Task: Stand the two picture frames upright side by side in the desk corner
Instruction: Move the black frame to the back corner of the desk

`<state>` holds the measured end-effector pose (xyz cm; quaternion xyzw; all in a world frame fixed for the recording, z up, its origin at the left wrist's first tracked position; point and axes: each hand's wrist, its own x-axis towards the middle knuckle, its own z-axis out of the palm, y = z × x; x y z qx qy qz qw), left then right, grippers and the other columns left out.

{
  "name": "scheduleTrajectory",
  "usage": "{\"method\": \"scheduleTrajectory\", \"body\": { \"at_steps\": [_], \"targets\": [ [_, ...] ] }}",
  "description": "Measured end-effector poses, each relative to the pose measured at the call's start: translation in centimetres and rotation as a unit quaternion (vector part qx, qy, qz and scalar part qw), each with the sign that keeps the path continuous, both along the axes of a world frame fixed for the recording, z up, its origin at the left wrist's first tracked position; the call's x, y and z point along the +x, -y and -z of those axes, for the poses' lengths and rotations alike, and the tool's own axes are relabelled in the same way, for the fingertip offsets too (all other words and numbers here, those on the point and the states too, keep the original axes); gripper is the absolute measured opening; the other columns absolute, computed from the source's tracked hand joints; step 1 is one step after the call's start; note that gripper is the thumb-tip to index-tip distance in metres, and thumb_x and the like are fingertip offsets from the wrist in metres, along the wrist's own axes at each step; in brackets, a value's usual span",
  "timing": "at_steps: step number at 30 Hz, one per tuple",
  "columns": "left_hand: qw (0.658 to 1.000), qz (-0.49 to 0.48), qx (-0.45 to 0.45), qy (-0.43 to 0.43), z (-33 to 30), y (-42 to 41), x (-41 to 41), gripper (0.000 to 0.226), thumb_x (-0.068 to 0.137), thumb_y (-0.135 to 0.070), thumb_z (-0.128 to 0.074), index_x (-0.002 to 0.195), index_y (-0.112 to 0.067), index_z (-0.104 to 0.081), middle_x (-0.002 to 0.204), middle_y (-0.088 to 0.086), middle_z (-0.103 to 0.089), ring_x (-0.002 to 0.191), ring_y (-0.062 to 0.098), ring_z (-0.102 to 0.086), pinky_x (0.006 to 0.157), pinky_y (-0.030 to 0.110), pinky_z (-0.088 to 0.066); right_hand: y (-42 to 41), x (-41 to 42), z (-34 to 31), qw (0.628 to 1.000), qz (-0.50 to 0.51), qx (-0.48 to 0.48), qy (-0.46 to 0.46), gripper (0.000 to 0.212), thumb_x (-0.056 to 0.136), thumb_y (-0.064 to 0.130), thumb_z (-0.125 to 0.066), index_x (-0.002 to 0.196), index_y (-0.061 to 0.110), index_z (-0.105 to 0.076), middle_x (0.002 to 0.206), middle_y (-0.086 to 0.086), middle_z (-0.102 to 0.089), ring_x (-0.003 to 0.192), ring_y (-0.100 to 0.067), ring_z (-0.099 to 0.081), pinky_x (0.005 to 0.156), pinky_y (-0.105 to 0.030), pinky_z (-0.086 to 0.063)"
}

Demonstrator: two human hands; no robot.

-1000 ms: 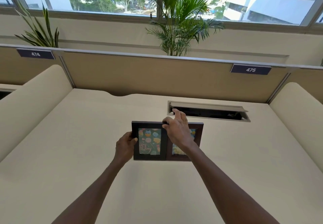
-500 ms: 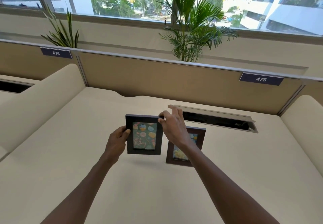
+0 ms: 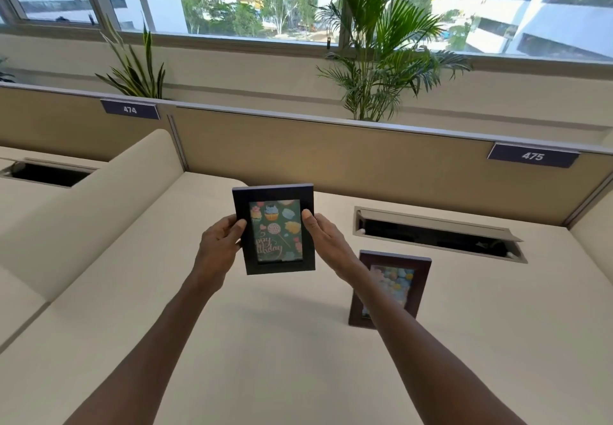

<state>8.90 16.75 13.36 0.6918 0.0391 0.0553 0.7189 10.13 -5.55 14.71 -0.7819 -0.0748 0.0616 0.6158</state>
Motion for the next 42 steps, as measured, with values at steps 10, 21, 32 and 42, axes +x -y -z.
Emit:
{"method": "scheduleTrajectory", "body": {
  "at_steps": [10,21,32,42],
  "targets": [
    [1.0,-0.006,-0.002,0.006,2.5,-7.0,3.2,0.027,0.1,-0.021,-0.052,0.124,-0.017,-0.064,0.112,-0.002,-0.074,0.109,0.016,-0.068,0.09,0.034,-0.055,-7.9,4.6,2.6,0.988,-0.03,0.119,-0.095,0.072,0.078,0.085,-0.044,0.115,0.029,-0.071,0.116,-0.003,-0.076,0.107,-0.021,-0.072,0.083,-0.03,-0.057],
    [0.998,-0.058,-0.033,-0.006,7.5,-15.1,7.3,0.032,0.098,-0.022,-0.056,0.128,-0.014,-0.063,0.12,0.001,-0.072,0.116,0.02,-0.066,0.097,0.039,-0.051,-16.8,11.8,6.9,0.983,-0.043,0.098,-0.152,0.076,0.076,0.093,-0.024,0.109,0.045,-0.073,0.111,0.006,-0.077,0.104,-0.013,-0.072,0.087,-0.033,-0.053],
    [0.993,-0.11,-0.043,-0.006,10.4,-21.4,11.8,0.033,0.097,-0.024,-0.057,0.129,-0.017,-0.063,0.123,0.0,-0.071,0.117,0.017,-0.065,0.099,0.038,-0.051,-24.0,17.3,8.5,0.981,-0.051,0.073,-0.173,0.079,0.077,0.088,-0.021,0.106,0.037,-0.073,0.119,-0.007,-0.074,0.111,-0.027,-0.069,0.108,-0.054,-0.045],
    [0.988,-0.152,-0.035,-0.012,11.9,-23.4,14.1,0.03,0.097,-0.023,-0.058,0.126,-0.023,-0.065,0.116,-0.009,-0.073,0.113,0.012,-0.067,0.093,0.032,-0.055,-27.0,21.5,10.5,0.978,-0.079,0.054,-0.186,0.084,0.072,0.094,-0.019,0.099,0.037,-0.076,0.111,-0.005,-0.077,0.103,-0.023,-0.073,0.103,-0.047,-0.051]
  ]
}}
